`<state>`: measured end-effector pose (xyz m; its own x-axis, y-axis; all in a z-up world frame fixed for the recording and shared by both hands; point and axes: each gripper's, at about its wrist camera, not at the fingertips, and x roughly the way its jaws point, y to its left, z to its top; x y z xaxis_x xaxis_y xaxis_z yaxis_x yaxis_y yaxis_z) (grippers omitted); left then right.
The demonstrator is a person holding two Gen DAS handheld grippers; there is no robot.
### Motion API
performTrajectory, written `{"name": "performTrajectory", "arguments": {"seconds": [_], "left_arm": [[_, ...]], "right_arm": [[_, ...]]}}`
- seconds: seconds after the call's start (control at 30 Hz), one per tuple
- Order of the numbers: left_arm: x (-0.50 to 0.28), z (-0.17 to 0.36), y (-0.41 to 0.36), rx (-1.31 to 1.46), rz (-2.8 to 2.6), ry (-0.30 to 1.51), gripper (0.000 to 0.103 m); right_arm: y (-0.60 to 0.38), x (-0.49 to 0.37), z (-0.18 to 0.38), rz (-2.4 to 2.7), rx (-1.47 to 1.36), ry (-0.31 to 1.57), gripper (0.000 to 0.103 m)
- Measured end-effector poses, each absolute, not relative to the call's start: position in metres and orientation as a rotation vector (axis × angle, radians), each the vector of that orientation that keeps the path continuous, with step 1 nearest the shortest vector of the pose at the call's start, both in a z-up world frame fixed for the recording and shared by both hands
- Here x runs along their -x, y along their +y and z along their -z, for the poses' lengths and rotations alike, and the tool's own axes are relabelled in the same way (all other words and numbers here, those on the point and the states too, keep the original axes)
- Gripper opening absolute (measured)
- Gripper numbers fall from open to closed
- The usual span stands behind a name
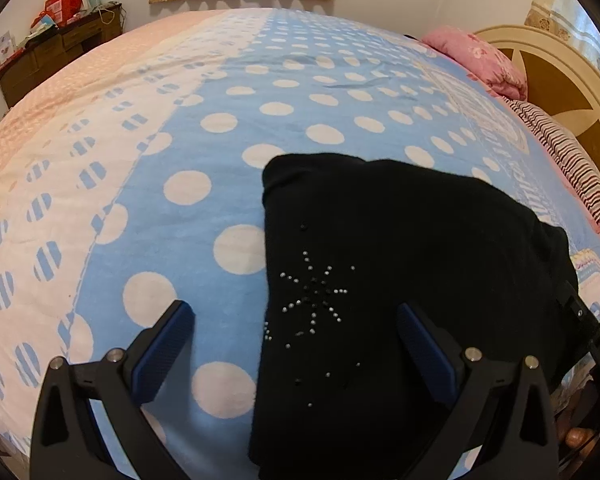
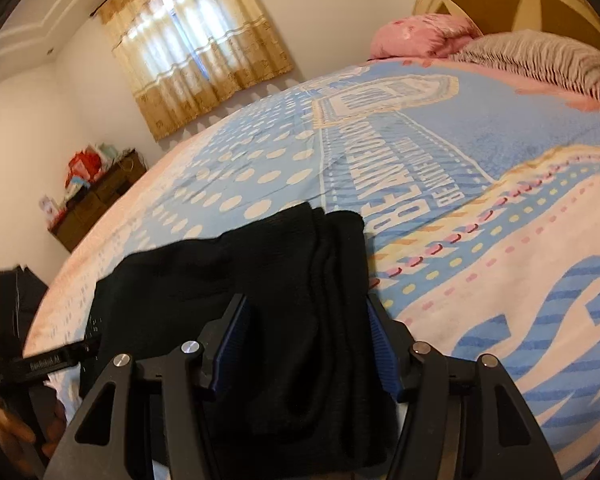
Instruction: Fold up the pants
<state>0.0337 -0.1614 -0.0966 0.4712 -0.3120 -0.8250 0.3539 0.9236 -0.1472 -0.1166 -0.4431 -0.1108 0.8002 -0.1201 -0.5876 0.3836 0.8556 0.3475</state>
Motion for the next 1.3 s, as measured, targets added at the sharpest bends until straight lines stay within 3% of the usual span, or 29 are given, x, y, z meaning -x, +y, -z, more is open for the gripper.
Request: {"name": "performTrajectory", "arguments": {"seconds": [0.13, 0.2, 0.3, 0.43, 0.5, 0.6, 0.63, 0.77, 0.83, 1.3], "left_arm": [[-0.036, 0.097, -0.162, -0.053, 0.407, 1.000, 0.103], [-0.036, 0.096, -0.163, -0.050, 0.408, 1.005, 0.103], [-0.037, 0.094, -0.161, -0.022, 0.428, 1.016, 0.103], [-0.036, 0.095, -0.165, -0.029, 0.431, 1.011, 0.103], [-0.034, 0.095, -0.167, -0.037, 0.440, 0.998, 0.098], [-0.029, 0.090, -0.174, -0.053, 0.483, 0.969, 0.070], [-0.028, 0.089, -0.176, -0.054, 0.504, 0.966, 0.054], [-0.027, 0.085, -0.180, -0.076, 0.487, 0.937, 0.026], [-0.027, 0.081, -0.178, -0.064, 0.490, 0.930, 0.018], [-0.008, 0.041, -0.165, -0.079, 0.494, 0.814, 0.016]], "right_arm": [[-0.432, 0.111, 0.108, 0.293, -0.400, 0.621, 0.061], [-0.431, 0.112, 0.107, 0.271, -0.386, 0.626, 0.043], [-0.422, 0.111, 0.102, 0.256, -0.327, 0.636, 0.032], [-0.408, 0.109, 0.099, 0.280, -0.237, 0.639, 0.028], [-0.406, 0.109, 0.099, 0.289, -0.222, 0.638, 0.028], [-0.408, 0.110, 0.098, 0.294, -0.238, 0.637, 0.027], [-0.408, 0.111, 0.097, 0.297, -0.243, 0.636, 0.027], [-0.400, 0.115, 0.088, 0.306, -0.231, 0.613, 0.026], [-0.395, 0.118, 0.080, 0.305, -0.221, 0.593, 0.025], [-0.355, 0.132, 0.036, 0.272, -0.156, 0.497, 0.025]]}}
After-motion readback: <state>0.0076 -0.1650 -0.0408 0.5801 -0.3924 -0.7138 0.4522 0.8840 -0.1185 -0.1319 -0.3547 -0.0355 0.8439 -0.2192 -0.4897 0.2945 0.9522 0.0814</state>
